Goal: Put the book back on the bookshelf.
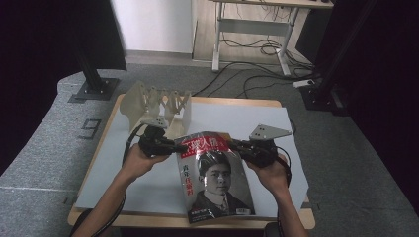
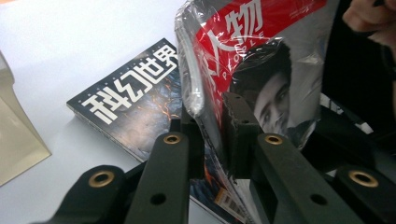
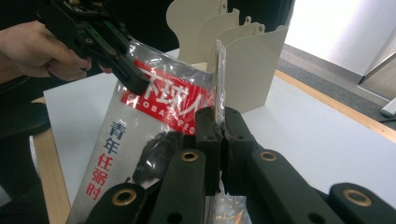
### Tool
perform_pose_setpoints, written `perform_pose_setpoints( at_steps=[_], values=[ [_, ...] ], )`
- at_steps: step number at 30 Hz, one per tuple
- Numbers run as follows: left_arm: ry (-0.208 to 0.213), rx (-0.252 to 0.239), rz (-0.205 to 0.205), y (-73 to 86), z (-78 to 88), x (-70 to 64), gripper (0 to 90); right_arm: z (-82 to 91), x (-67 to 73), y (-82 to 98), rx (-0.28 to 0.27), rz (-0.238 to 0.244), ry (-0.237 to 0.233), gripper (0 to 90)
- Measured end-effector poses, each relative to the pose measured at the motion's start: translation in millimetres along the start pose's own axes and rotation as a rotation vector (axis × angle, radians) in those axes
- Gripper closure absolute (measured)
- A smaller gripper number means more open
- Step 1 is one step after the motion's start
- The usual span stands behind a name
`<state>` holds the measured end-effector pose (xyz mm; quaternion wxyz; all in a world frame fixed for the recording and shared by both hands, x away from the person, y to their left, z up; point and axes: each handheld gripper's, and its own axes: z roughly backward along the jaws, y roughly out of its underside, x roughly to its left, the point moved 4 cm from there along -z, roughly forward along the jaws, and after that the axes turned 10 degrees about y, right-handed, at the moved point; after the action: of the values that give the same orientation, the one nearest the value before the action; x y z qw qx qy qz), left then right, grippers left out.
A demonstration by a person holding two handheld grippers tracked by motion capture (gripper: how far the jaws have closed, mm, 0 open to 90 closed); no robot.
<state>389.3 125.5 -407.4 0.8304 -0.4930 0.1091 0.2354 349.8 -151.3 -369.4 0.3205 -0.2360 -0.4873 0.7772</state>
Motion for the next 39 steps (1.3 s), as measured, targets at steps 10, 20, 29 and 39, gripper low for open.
perform_pose_setpoints(
  at_steps=[10,20,29,39],
  values=[
    [0.007,0.0,-0.038,-5.2,18.0,-8.0,82.7,-3.6,-4.5,0.1,0.002,-0.03,-0.017,85.8],
    [0.02,-0.048,-0.047,-15.9,35.2,-18.2,85.7,-6.6,-15.1,-0.1,0.022,-0.082,-0.031,85.0],
    [-0.012,-0.049,-0.07,-23.6,44.6,-25.8,86.8,-13.3,-20.6,2.2,0.049,-0.096,-0.019,79.4],
    [-0.031,-0.045,-0.057,-29.0,51.4,-26.1,87.1,-19.8,-25.2,10.5,0.085,-0.088,0.014,62.6]
  ],
)
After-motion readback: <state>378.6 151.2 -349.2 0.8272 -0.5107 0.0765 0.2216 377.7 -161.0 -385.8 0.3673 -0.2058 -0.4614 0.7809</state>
